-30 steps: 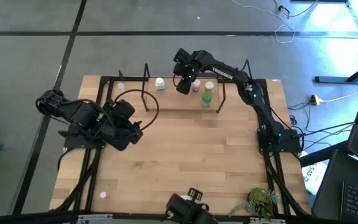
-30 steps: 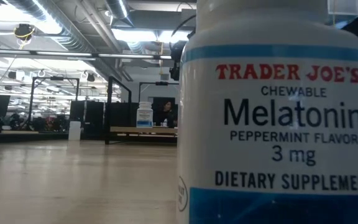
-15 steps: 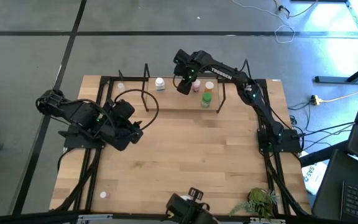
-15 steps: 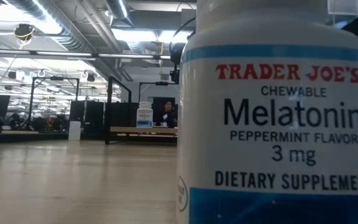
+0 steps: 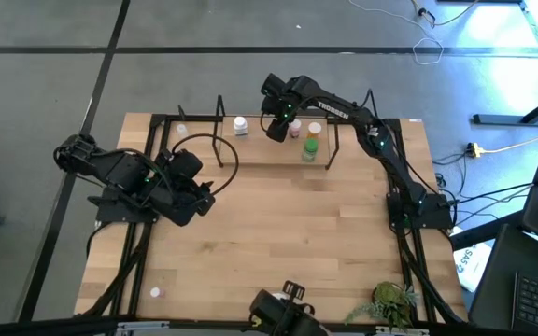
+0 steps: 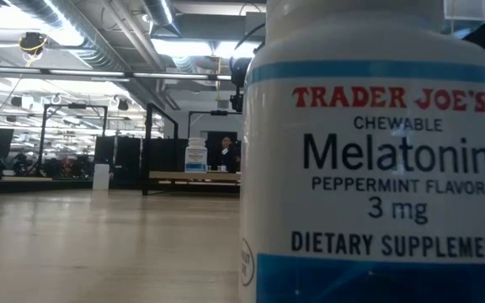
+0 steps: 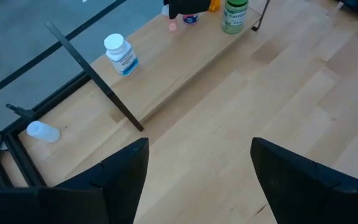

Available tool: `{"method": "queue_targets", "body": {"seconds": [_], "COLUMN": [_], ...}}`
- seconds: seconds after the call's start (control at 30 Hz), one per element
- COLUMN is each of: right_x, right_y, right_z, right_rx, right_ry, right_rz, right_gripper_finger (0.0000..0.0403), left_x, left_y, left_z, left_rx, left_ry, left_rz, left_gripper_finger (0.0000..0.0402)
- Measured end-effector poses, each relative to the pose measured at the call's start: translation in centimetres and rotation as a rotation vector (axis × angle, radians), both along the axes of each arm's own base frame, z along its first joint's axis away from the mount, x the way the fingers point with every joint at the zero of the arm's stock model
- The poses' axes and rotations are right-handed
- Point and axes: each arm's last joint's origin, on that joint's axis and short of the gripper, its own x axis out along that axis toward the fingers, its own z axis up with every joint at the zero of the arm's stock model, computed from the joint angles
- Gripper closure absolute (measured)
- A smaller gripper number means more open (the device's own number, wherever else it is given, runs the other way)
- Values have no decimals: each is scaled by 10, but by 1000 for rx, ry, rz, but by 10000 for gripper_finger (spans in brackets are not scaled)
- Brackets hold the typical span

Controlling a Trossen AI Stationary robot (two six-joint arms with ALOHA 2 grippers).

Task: Pick and place medicine bottles onto shelf by color
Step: Put the right pink pill bottle on the shelf

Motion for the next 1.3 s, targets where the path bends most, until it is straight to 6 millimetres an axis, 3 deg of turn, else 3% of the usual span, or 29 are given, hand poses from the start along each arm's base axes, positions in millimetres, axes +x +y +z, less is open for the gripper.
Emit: {"method": "queue_targets", "body": {"seconds": [1.3], "right_x": [3], "right_y": [0], "right_z": [-5], "right_rx": [-15], "right_ry": [-1], "right_rz": [25], "right_gripper_finger": [279], "left_x": [0], "left_y": [0], "left_z": [0], "left_rx": [1], "left_ry": [1], "left_rz": [-1], "left_gripper_finger": [126]}}
